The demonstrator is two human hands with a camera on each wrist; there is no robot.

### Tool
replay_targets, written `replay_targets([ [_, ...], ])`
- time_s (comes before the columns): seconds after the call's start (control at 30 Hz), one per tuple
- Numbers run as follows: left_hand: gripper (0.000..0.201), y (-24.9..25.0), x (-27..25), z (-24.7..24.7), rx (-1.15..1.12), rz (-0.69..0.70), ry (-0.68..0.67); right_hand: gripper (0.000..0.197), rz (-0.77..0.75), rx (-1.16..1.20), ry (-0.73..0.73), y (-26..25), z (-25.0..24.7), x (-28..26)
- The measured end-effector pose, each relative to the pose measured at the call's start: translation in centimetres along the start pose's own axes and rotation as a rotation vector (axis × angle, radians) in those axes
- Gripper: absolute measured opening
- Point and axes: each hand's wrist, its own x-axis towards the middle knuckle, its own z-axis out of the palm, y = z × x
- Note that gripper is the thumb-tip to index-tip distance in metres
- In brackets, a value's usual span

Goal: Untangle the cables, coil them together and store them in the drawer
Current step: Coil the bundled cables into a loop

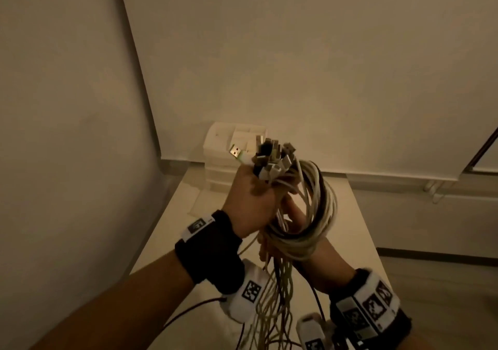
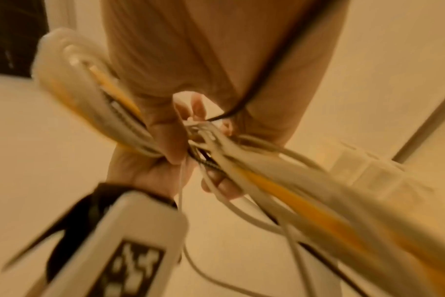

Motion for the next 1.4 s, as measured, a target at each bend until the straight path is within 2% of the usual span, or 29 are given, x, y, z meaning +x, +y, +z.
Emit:
replay_targets([
  [0.07,0.017,1.0,1.1,0.5,0.058,-0.073,0.065,0.021,-0.068,-0.126,-0.010,-0.6,1.4,0.5],
  [0.1,0.018,1.2,1.6,0.8,0.064,-0.075,0.081,0.010,-0.088,-0.129,0.018,-0.6,2.0,0.7],
  [0.2,0.014,2.4,2.8,1.2,0.080,-0.115,0.129,0.037,-0.161,-0.130,0.057,-0.8,2.9,0.7],
  [0.27,0.014,3.1,3.2,1.0,0.089,-0.112,0.114,0.043,-0.147,-0.124,0.074,-1.2,2.6,0.6],
  [0.3,0.016,3.6,3.1,0.9,0.099,-0.077,0.106,0.039,-0.147,-0.127,0.070,-1.4,2.2,0.8],
  [0.37,0.018,4.0,3.1,0.1,0.048,-0.005,0.069,0.020,-0.138,-0.061,0.001,-2.0,1.1,0.8],
  [0.47,0.010,4.4,2.3,-0.6,-0.093,0.001,-0.010,0.046,-0.179,-0.027,-0.113,-3.5,0.3,0.3],
  [0.57,0.008,4.7,1.1,0.1,-0.119,0.032,-0.072,0.024,-0.279,-0.101,-0.088,-5.2,1.3,0.3],
  [0.63,0.010,5.3,0.7,0.8,-0.129,0.092,-0.114,0.021,-0.339,-0.076,-0.063,-5.8,2.1,0.8],
  [0.7,0.020,5.7,0.6,0.9,-0.124,0.099,-0.116,0.020,-0.331,0.016,-0.049,-5.5,2.3,1.1],
  [0.77,0.029,5.8,0.7,0.3,-0.127,0.068,-0.120,0.016,-0.319,0.014,-0.068,-5.3,2.3,1.3],
  [0.8,0.028,5.9,0.7,-0.1,-0.141,0.054,-0.127,0.011,-0.323,-0.019,-0.062,-5.3,2.2,1.3],
  [0.93,0.012,6.1,0.4,-1.8,-0.187,-0.053,-0.198,0.025,-0.371,-0.201,0.030,-5.5,2.5,1.0],
  [1.0,0.007,6.4,0.4,-2.0,-0.223,-0.154,-0.207,0.019,-0.371,-0.315,0.059,-4.4,2.8,1.0],
  [1.07,0.015,6.7,0.6,-2.4,-0.248,-0.240,-0.206,0.012,-0.285,-0.321,-0.016,-2.8,2.5,0.6],
  [1.13,0.014,6.9,1.2,-3.3,-0.231,-0.244,-0.127,0.010,-0.193,-0.245,-0.097,-1.4,1.9,-0.3],
  [1.2,0.011,6.7,1.8,-4.2,-0.094,-0.161,0.011,0.013,-0.168,-0.243,-0.128,-0.5,1.5,-1.4],
  [1.23,0.012,6.2,1.9,-4.4,0.004,-0.074,0.054,0.015,-0.157,-0.258,-0.143,-0.2,1.6,-1.9],
  [1.33,0.029,5.3,2.2,-4.3,0.383,0.166,0.112,0.023,-0.080,-0.252,-0.179,0.6,2.3,-2.8],
  [1.4,0.029,5.2,2.7,-4.4,0.525,0.234,0.125,0.029,-0.037,-0.253,-0.191,1.3,2.6,-3.2],
])
